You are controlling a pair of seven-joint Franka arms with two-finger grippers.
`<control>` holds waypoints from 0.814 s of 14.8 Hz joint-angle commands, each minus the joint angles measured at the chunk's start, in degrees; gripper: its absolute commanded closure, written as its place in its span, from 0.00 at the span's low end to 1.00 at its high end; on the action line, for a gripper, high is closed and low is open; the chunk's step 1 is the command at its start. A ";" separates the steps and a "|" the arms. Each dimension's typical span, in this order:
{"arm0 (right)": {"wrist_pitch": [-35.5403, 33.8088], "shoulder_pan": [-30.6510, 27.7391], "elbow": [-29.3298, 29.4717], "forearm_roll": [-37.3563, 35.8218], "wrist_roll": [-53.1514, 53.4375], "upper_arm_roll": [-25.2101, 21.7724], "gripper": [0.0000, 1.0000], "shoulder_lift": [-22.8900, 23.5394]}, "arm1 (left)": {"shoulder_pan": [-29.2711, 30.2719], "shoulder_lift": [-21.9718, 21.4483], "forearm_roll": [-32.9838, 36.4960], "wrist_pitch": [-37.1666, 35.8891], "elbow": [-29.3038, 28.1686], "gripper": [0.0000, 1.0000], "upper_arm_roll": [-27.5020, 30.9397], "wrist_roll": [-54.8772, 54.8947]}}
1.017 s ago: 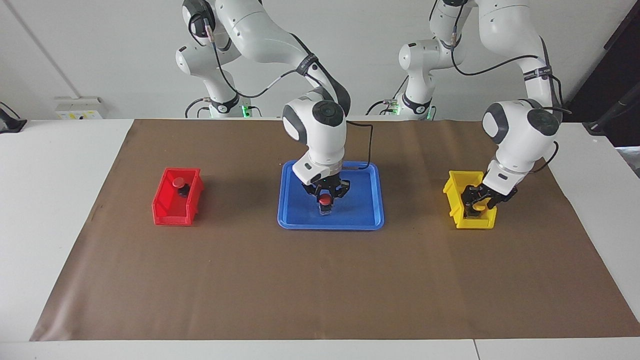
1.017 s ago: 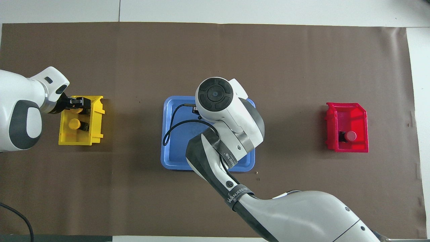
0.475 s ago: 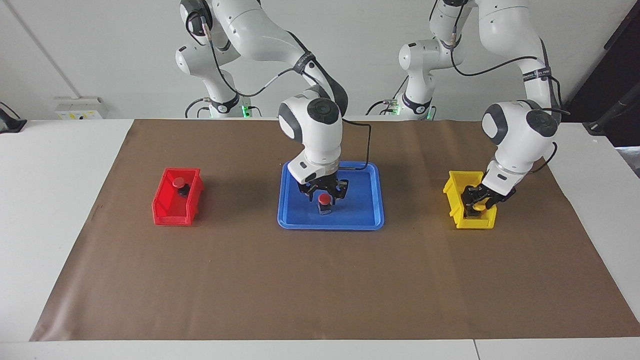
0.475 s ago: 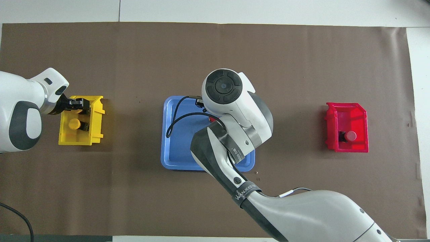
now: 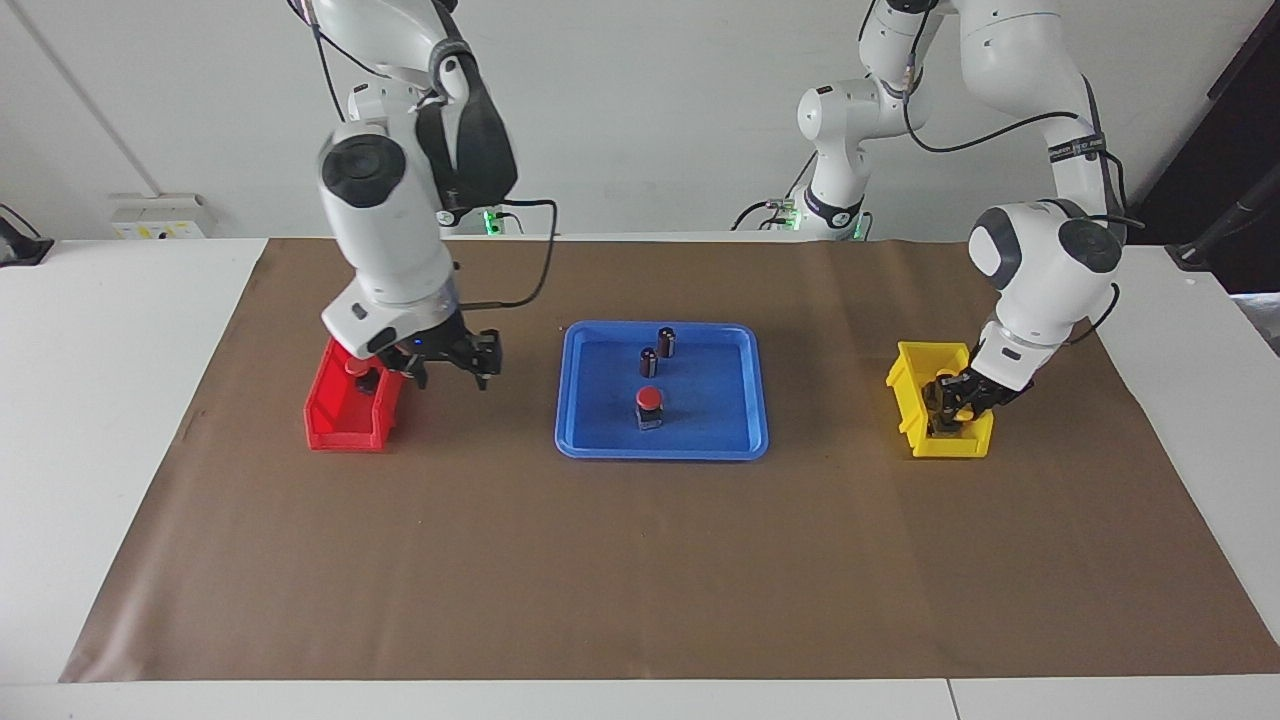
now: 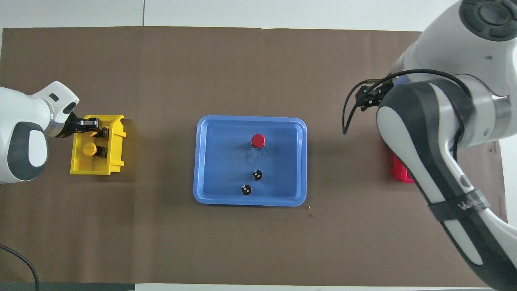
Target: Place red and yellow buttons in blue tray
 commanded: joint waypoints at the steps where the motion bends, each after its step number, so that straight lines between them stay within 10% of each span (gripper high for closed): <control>1: 4.64 -6.93 -12.92 0.56 -9.31 1.04 0.28 -6.14 | -0.51 -0.88 -0.59 -5.10 3.90 0.99 0.06 -2.51; 5: 14.30 -11.79 -24.87 0.65 -15.03 0.96 0.32 -10.36 | -3.04 -0.88 4.66 -27.42 23.84 0.99 -0.29 -2.59; 12: 25.49 -12.58 -35.18 0.65 -19.80 0.87 0.36 -13.18 | -25.54 -1.86 1.70 -15.52 15.53 0.99 -0.47 -31.66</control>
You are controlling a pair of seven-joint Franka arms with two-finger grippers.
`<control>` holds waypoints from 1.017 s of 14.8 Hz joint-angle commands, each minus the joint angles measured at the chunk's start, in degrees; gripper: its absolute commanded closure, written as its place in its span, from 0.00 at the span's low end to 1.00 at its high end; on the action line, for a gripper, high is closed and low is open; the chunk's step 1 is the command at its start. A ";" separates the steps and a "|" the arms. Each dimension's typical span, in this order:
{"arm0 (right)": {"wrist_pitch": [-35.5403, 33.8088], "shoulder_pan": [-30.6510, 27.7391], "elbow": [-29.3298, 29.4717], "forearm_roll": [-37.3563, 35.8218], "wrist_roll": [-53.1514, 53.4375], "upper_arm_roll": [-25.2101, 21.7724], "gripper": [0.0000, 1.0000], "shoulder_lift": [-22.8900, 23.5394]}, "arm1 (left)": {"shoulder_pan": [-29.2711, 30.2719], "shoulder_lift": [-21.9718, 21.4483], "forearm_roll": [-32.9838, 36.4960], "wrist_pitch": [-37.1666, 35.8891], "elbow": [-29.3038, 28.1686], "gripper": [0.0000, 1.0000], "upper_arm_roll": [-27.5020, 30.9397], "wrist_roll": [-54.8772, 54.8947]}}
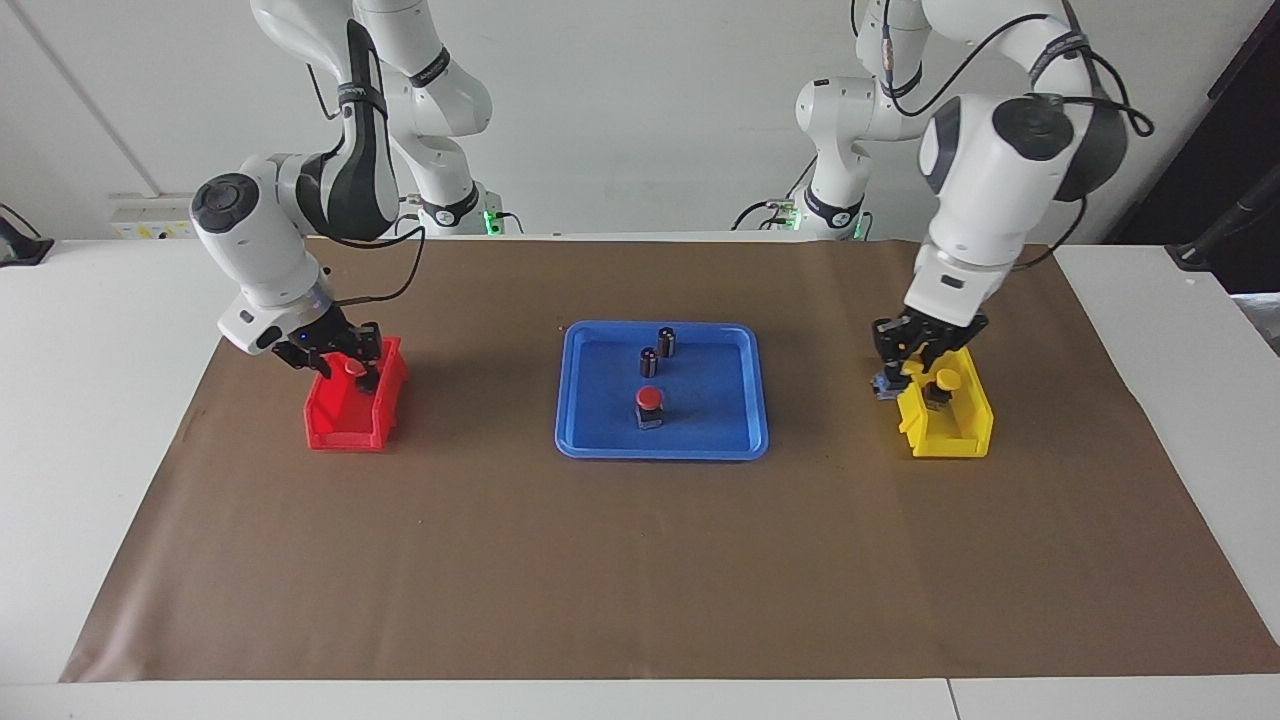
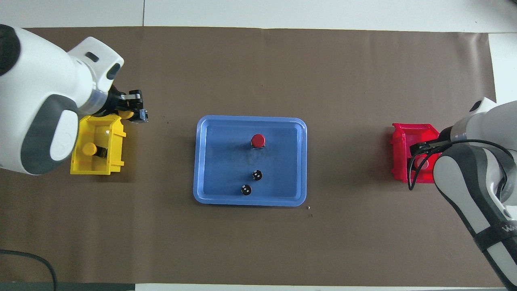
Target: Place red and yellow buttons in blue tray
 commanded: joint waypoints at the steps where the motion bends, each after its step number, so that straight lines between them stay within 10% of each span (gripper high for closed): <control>1: 1.63 -1.22 -3.36 0.65 -2.90 0.66 0.37 -2.70 | -5.78 1.93 -1.33 5.90 -2.18 0.99 1.05 -6.55; 11: 5.23 -3.51 -8.11 0.65 -5.72 0.74 0.37 -3.50 | -13.53 13.54 -1.41 18.22 -3.49 0.83 1.05 -13.88; 15: 8.47 -3.51 -10.73 0.56 -5.72 0.74 0.38 -4.20 | -14.58 13.28 -1.41 16.65 -3.06 0.01 1.14 -13.88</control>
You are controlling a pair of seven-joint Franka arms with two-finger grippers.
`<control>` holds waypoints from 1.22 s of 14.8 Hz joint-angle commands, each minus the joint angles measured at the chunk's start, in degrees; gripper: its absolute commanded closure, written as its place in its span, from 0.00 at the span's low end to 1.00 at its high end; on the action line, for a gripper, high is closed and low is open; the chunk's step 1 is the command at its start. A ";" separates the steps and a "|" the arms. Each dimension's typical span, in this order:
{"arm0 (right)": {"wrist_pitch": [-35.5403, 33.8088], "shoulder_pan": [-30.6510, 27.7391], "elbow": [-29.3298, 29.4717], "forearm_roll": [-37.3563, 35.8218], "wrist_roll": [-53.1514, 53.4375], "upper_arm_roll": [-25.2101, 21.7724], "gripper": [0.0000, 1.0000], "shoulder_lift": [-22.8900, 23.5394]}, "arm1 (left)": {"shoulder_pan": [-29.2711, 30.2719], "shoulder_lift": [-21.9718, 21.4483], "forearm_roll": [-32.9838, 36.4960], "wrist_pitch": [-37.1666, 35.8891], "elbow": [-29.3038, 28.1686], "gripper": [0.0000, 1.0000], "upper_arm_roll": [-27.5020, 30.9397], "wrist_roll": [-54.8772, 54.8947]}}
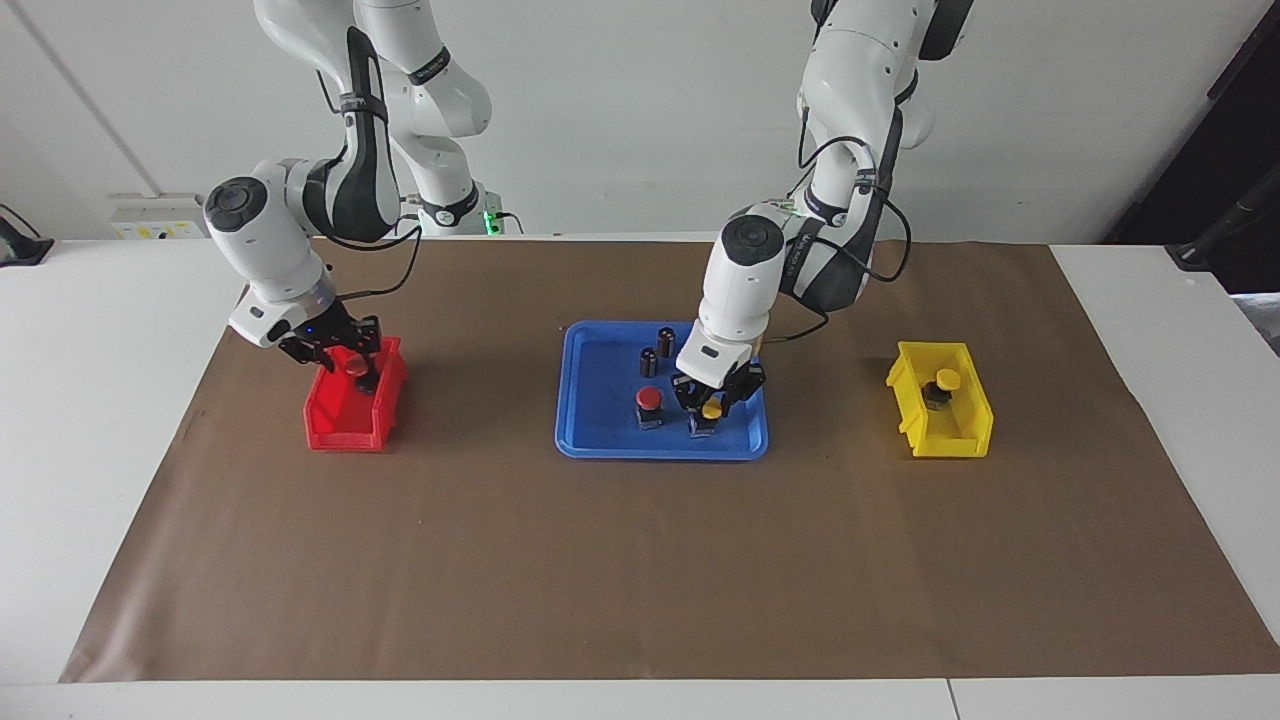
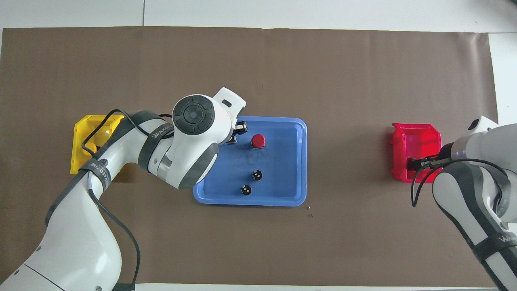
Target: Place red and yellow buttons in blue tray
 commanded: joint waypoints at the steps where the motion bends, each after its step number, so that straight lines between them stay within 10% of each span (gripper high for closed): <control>1: 3.95 -0.88 -4.29 0.65 -1.51 0.72 0.42 -2.40 | -1.79 -1.27 -1.00 -1.31 -0.13 0.00 1.09 -0.19; 6: 3.26 -0.53 -2.38 0.56 -1.07 0.80 0.83 -1.35 | 3.20 -7.69 -0.91 -12.99 0.23 0.00 1.44 7.60; 14: -28.44 7.79 30.38 -3.81 8.20 0.98 0.84 7.61 | 25.53 -10.77 -0.91 -17.76 -0.21 0.00 1.44 39.43; 18: -23.26 21.06 34.83 -2.70 29.72 1.50 0.84 10.96 | 30.46 -12.26 -0.91 -17.41 -3.27 0.16 1.44 44.71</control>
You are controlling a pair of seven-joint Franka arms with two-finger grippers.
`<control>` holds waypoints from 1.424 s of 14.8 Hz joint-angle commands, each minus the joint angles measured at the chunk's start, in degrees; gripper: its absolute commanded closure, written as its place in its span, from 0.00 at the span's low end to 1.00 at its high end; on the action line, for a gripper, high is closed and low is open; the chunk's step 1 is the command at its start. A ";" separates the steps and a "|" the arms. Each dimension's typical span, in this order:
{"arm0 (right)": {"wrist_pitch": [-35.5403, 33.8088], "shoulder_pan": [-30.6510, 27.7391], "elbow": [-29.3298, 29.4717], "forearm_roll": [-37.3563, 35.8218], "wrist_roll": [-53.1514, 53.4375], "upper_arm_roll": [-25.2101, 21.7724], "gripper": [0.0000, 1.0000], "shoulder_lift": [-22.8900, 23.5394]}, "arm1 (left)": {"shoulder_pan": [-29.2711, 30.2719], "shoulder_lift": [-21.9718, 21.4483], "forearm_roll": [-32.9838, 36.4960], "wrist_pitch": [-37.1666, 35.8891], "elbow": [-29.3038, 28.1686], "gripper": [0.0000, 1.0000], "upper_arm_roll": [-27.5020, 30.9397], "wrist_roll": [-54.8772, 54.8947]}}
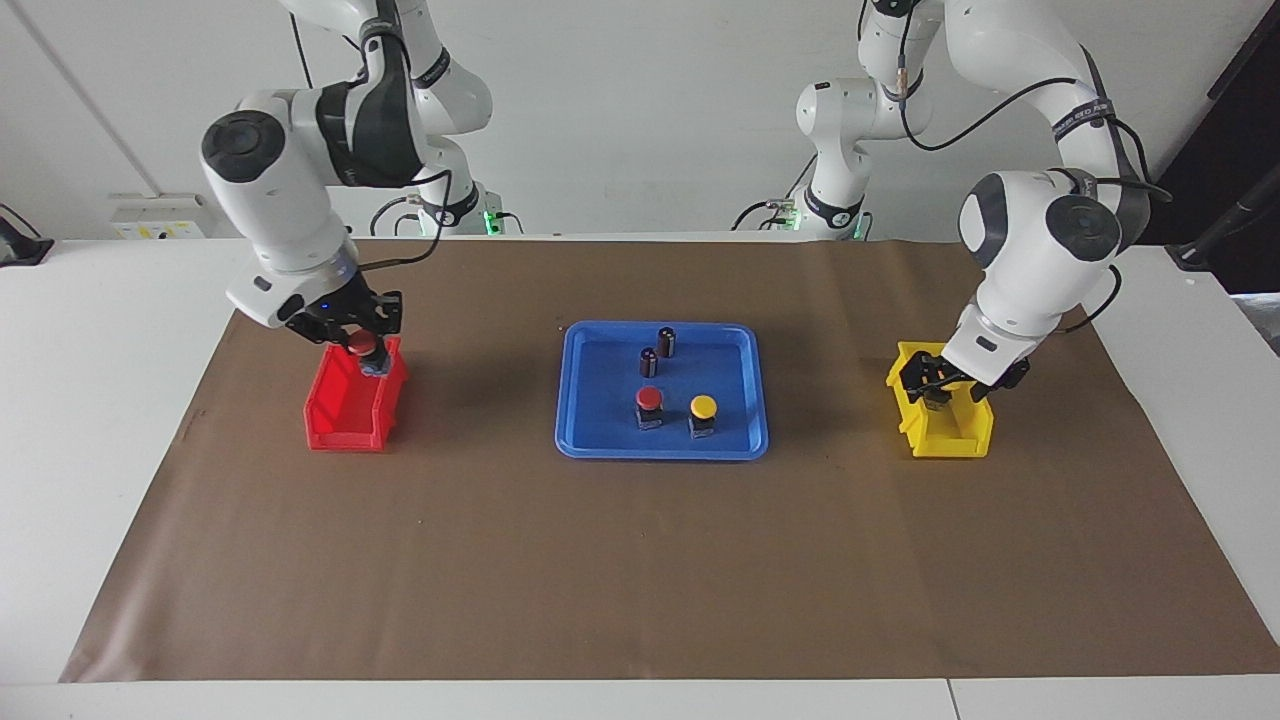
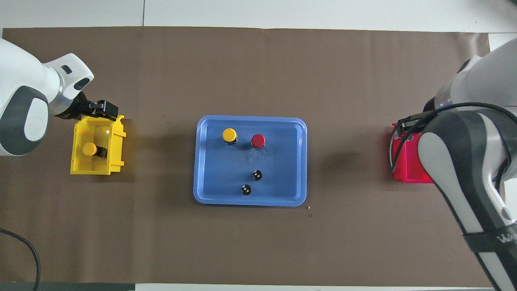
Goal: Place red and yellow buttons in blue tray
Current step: 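Place the second red button in the tray with the right gripper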
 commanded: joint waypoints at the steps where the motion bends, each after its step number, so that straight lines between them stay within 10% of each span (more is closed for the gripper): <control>1: 8.90 7.28 0.18 1.94 13.49 0.63 0.84 3.61 | 3.60 -3.02 -0.90 1.53 -5.03 0.19 -0.67 3.53; 5: 15.35 16.09 -0.54 3.02 26.63 0.54 0.83 8.35 | 6.06 -5.66 -0.90 8.12 -11.97 0.26 -0.76 3.45; 18: 28.54 18.82 -10.65 3.63 30.94 0.72 0.78 10.38 | 5.46 -9.62 -0.98 15.07 -21.91 0.26 -0.76 2.65; 19: 28.54 18.82 -10.65 3.63 30.94 0.72 0.64 10.47 | 5.72 -9.71 -0.98 16.38 -22.79 0.27 -0.76 2.83; 21: 28.11 18.82 -10.39 3.63 30.85 0.72 0.02 10.47 | 5.98 -9.62 -0.98 18.06 -23.15 0.28 -0.76 2.92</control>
